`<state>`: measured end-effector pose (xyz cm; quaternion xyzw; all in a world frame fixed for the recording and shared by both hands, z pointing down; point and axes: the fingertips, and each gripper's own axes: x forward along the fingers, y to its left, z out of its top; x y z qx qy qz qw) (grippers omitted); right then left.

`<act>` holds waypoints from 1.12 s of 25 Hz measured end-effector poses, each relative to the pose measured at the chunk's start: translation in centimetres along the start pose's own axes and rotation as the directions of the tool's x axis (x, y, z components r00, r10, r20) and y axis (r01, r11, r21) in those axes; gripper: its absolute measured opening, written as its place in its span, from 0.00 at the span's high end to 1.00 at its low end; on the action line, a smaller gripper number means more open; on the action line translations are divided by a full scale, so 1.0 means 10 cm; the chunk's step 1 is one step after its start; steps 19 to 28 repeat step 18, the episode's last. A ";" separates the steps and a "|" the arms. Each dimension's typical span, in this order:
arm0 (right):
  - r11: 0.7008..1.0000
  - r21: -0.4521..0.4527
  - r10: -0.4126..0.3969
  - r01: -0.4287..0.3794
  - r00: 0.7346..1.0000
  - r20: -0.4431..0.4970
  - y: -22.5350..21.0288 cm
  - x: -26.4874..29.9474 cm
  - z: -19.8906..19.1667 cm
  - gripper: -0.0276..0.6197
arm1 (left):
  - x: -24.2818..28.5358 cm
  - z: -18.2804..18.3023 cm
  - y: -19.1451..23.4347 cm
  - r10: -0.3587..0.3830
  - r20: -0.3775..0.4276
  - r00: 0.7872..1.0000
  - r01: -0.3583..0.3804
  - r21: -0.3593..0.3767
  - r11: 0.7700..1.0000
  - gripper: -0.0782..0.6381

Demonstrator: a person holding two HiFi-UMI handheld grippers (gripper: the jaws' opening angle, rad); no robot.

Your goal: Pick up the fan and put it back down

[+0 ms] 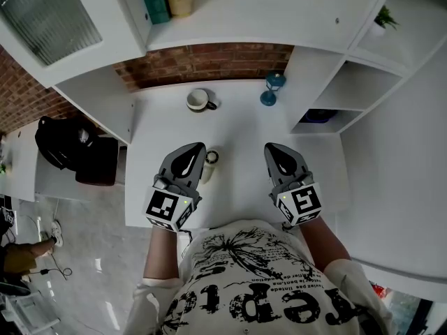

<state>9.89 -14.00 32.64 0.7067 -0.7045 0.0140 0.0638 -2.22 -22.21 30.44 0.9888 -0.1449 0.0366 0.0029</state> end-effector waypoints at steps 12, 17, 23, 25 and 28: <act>1.000 -0.005 -0.012 0.011 0.999 -0.037 0.06 0.09 -0.13 0.94 | 0.00 -0.16 0.07 -0.009 -0.033 0.999 0.009 -0.014 1.000 0.87; 1.000 0.003 -0.019 0.019 0.999 -0.050 0.06 0.12 -0.20 0.94 | 0.02 -0.20 0.09 -0.015 -0.038 0.999 0.014 -0.012 1.000 0.87; 1.000 0.005 -0.020 0.021 0.998 -0.052 0.06 0.12 -0.21 0.94 | 0.02 -0.21 0.10 -0.017 -0.039 0.999 0.016 -0.011 1.000 0.87; 1.000 0.005 -0.020 0.021 0.998 -0.052 0.06 0.12 -0.21 0.94 | 0.02 -0.21 0.10 -0.017 -0.039 0.999 0.016 -0.011 1.000 0.87; 1.000 0.005 -0.020 0.021 0.998 -0.052 0.06 0.12 -0.21 0.94 | 0.02 -0.21 0.10 -0.017 -0.039 0.999 0.016 -0.011 1.000 0.87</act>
